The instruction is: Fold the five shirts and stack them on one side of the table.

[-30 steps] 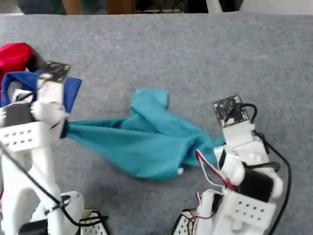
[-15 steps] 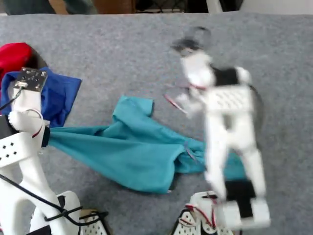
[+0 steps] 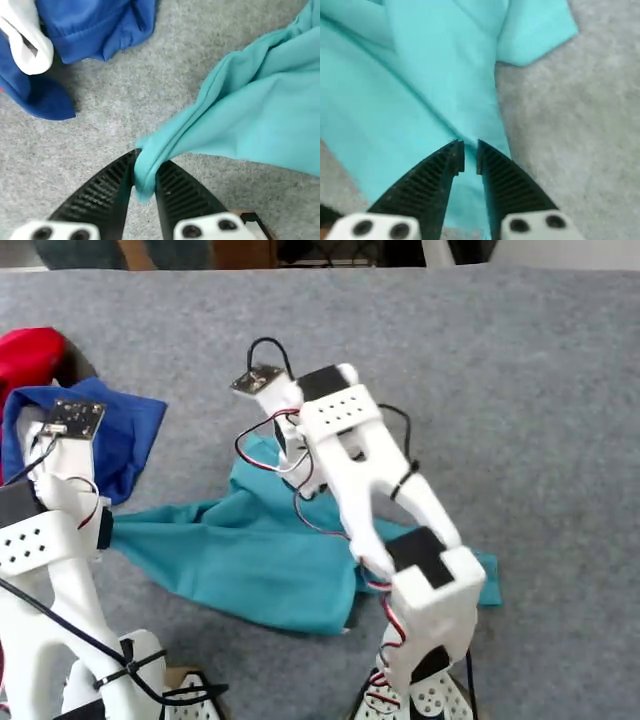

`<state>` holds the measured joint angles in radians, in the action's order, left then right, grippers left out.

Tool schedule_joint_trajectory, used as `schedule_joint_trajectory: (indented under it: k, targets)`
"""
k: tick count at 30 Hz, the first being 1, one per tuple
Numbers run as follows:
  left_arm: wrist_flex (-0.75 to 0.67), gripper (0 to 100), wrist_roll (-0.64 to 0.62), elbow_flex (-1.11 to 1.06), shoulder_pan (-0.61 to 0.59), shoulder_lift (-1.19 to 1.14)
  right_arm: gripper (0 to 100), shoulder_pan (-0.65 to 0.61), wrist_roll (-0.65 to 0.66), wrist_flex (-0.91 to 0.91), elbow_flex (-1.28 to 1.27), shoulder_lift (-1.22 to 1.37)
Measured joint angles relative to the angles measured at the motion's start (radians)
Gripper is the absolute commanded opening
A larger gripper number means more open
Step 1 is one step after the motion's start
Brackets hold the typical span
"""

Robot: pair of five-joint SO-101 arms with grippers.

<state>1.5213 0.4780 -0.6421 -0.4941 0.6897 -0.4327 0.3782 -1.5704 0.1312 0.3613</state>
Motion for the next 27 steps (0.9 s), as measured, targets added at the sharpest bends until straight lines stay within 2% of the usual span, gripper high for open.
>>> schedule_joint_trajectory:
  k: [3,6,10,13,20,27]
  targets:
    - [-0.015,3,-0.012,0.000,0.000,0.000,10.6,0.000,-0.015,0.057,-0.011,0.086]
    - [-0.035,3,-0.015,-0.005,0.000,0.000,0.9,0.000,-0.018,0.087,-0.011,0.150]
    - [-0.049,3,-0.015,-0.005,0.000,0.000,1.4,0.031,-0.018,0.106,-0.011,0.173]
    - [-0.061,3,-0.017,-0.005,0.000,0.000,1.4,0.132,-0.015,0.110,-0.009,0.173]
    - [-0.101,3,-0.066,-0.008,0.014,0.000,1.4,0.456,0.146,0.051,-0.009,0.137]
    - [-0.110,3,-0.169,-0.044,0.235,0.000,1.4,0.720,0.315,0.009,-0.060,0.106]
